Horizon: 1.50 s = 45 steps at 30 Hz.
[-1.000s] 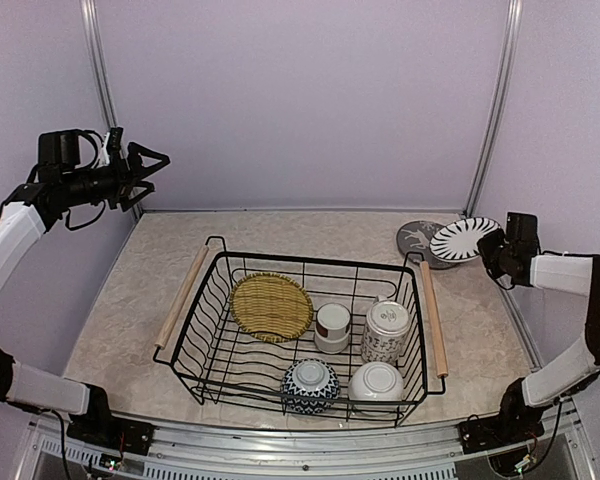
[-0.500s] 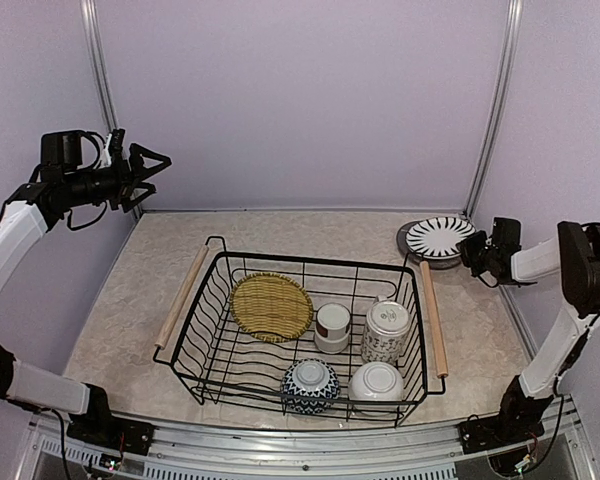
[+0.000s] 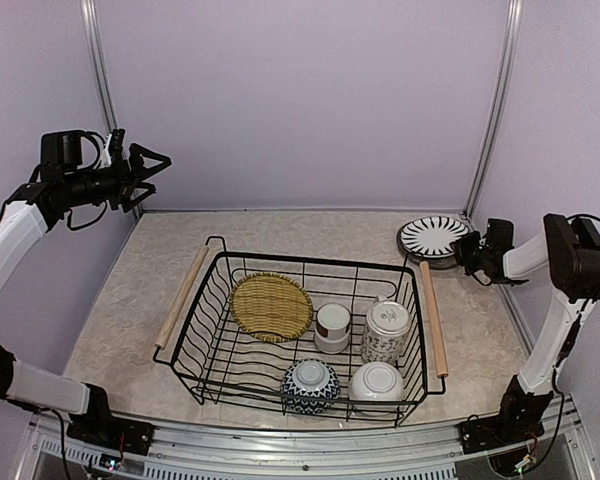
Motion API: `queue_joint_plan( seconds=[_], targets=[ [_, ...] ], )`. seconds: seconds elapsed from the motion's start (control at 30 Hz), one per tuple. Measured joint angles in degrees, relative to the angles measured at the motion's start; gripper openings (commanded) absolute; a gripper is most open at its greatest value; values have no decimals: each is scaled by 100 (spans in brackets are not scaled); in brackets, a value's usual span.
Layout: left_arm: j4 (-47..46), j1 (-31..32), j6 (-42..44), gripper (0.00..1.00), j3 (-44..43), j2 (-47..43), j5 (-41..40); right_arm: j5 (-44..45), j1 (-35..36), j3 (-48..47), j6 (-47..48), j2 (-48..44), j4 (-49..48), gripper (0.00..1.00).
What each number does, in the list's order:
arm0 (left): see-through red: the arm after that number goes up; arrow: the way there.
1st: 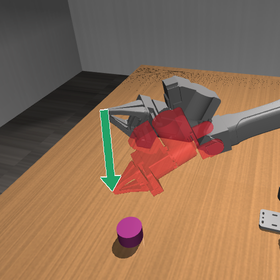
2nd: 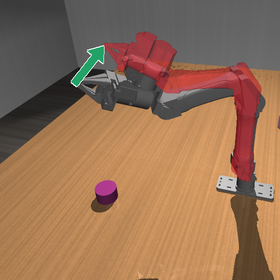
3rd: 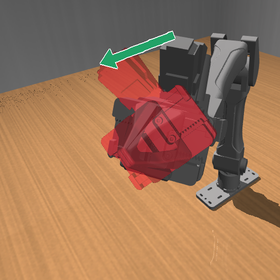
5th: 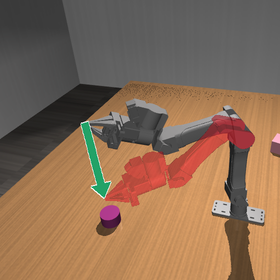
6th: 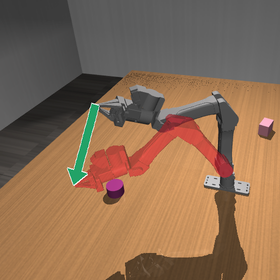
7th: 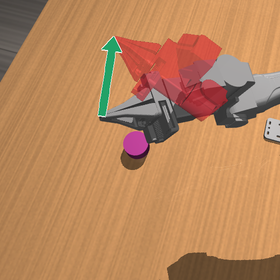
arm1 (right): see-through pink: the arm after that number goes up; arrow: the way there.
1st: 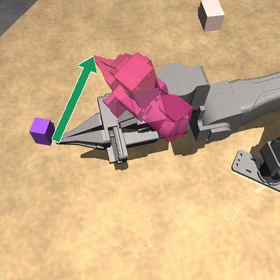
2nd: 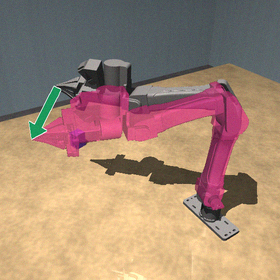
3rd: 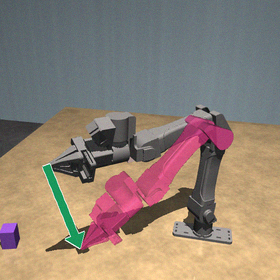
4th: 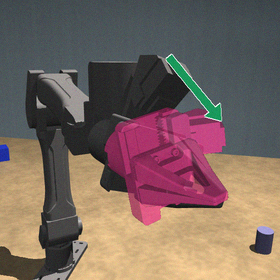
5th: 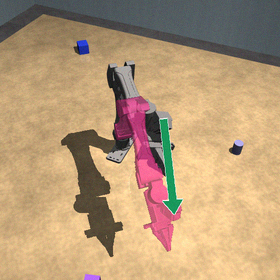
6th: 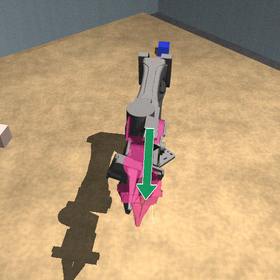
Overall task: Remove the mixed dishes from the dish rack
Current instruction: Place the plate with another plate.
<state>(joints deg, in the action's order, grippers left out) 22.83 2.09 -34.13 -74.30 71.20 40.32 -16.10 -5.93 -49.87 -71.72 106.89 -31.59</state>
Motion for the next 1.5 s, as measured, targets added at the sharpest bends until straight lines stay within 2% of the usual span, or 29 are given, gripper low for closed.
queue_joint_plan(
  seconds=[0.33, 0.5, 0.83, 0.97, 1.03, 1.3, 1.5],
  targets=[
    [2, 0, 0, 99, 0, 0, -2, -111, -31, -258, 151, 367, -85, 18],
    [2, 17, 0, 99, 0, -2, -2, -166, -35, -457, 378, 367, 42, 33],
    [2, 26, 0, 99, 0, -11, -2, 7, -44, -1108, 1338, 321, 1628, 68],
    [2, 26, 0, 99, 0, -11, -2, 225, -42, -1399, 1849, 278, 2524, 83],
    [2, 26, 0, 99, 0, -11, 0, 361, 0, -1598, 2087, 271, 2942, 88],
    [7, 26, 11, 99, 0, -35, -4, 1036, 160, -2288, 3134, 254, 4393, 96],
    [243, -4, 109, 99, -72, -42, -181, 1679, 267, -2524, 3786, 205, 5088, 99]
  ],
)
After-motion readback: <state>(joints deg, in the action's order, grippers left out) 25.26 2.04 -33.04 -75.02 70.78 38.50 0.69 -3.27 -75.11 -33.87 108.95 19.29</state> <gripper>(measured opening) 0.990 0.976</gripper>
